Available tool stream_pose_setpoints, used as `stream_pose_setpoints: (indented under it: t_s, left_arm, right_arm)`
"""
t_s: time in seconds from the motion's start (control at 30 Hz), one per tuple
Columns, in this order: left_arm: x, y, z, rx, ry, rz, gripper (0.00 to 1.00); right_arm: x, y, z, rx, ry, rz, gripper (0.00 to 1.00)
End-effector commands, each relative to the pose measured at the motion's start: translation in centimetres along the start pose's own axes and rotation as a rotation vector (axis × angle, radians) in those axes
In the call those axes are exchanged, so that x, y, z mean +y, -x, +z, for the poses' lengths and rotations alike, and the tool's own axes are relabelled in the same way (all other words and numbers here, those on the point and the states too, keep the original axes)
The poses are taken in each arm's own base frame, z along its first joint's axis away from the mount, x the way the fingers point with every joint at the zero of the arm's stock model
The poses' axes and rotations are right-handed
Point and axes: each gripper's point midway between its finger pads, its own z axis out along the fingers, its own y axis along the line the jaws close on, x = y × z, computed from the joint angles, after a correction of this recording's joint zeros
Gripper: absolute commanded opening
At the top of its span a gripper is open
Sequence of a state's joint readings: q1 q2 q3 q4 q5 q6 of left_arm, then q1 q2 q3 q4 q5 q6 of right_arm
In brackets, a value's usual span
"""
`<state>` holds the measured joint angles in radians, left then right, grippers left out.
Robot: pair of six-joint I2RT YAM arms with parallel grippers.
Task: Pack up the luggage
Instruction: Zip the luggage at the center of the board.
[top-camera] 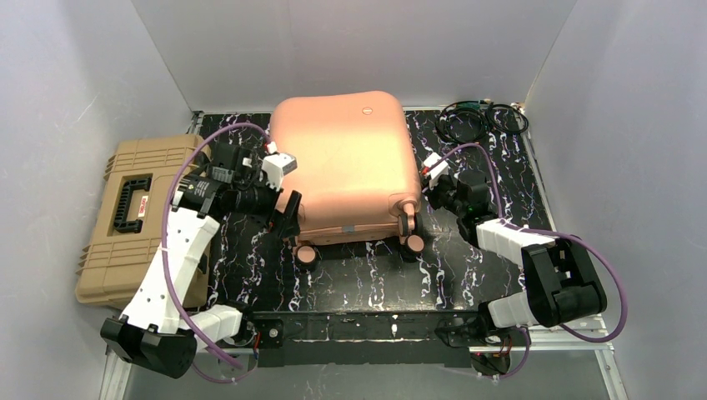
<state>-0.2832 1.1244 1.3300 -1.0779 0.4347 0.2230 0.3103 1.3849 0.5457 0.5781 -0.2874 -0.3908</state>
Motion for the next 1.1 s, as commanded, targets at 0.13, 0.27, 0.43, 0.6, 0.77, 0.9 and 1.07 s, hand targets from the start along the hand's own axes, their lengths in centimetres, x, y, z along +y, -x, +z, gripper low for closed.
stream_pose_setpoints:
  t_s: [0.13, 0.27, 0.43, 0.6, 0.77, 0.9, 1.07]
  left_arm:
    - [1.2, -2.8, 1.1, 0.077, 0.082, -0.076, 0.98]
    - [1.9, -2.0, 1.9, 0.074, 0.101, -0.106, 0.98]
    - [1.8, -0.9, 2.5, 0.082, 0.075, -0.133, 0.98]
    - [1.5, -1.2, 3.5, 0.118, 0.035, -0.158, 0.90]
    - [1.3, -2.1, 4.0, 0.150, 0.016, -0.161, 0.46]
    - [1.2, -3.4, 3.8, 0.196, 0.013, -0.135, 0.21]
    - [0.8, -5.3, 3.6, 0.280, -0.024, -0.107, 0.00]
  right_arm:
    - [-0.3, 3.6, 0.0, -0.135, 0.033, -0.045, 0.01]
    - [-0.3, 3.3, 0.0, -0.132, 0.038, -0.044, 0.01]
    - [-0.3, 3.2, -0.1, -0.133, 0.041, -0.052, 0.01]
    - [-0.4, 3.2, -0.2, -0.138, 0.035, -0.056, 0.01]
    - [-1.4, 3.2, 0.0, -0.137, -0.012, -0.057, 0.01]
    - [-2.9, 3.6, 0.2, -0.138, -0.084, -0.043, 0.01]
    - [-4.7, 4.2, -0.1, -0.143, -0.180, -0.023, 0.01]
